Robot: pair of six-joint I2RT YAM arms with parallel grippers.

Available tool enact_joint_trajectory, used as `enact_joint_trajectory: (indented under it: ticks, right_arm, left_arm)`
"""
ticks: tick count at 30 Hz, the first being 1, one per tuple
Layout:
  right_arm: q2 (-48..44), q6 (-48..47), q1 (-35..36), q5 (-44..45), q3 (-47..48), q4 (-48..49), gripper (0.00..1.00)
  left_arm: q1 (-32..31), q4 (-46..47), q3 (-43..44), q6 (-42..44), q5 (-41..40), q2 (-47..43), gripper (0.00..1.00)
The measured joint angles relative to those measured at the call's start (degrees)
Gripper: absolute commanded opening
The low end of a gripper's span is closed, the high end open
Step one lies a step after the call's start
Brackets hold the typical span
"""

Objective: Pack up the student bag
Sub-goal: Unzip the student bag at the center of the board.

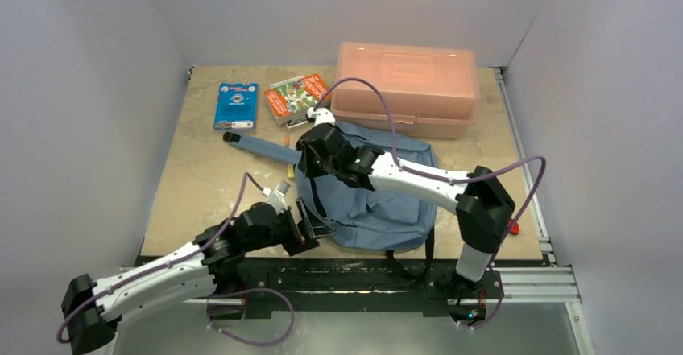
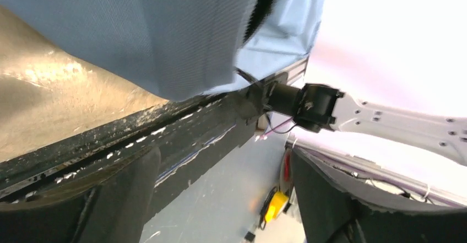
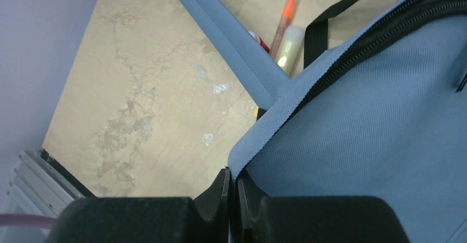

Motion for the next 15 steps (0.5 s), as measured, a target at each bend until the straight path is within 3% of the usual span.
enact_joint_trajectory:
  ticks: [3,7,12,15]
  right_arm:
    - [-4.4,-4.8,-0.5,-1.8,-3.6,2.3,0.34]
    - [-10.0,-10.3,-0.6,-5.8,-10.2,5.7,0.52]
    - [-12.3,-14.2,-0.6,-11.9,-17.9,9.1,0.6]
    - [-12.2,-15.3,-0.6,-14.9,-19.8,9.2,0.65]
  left_arm:
    - [0.7,-13.3,6.4,7.4,-4.8,-8.4,0.99]
    - [0.7,-24.8,18.1,18.7,-11.9,-11.5,1.0]
    - [1.9,-35.3,31.0,33.2,-20.7,-7.8,1.0]
    - [7.7,-38.6,37.3,41.0,-22.5,-2.1,1.0]
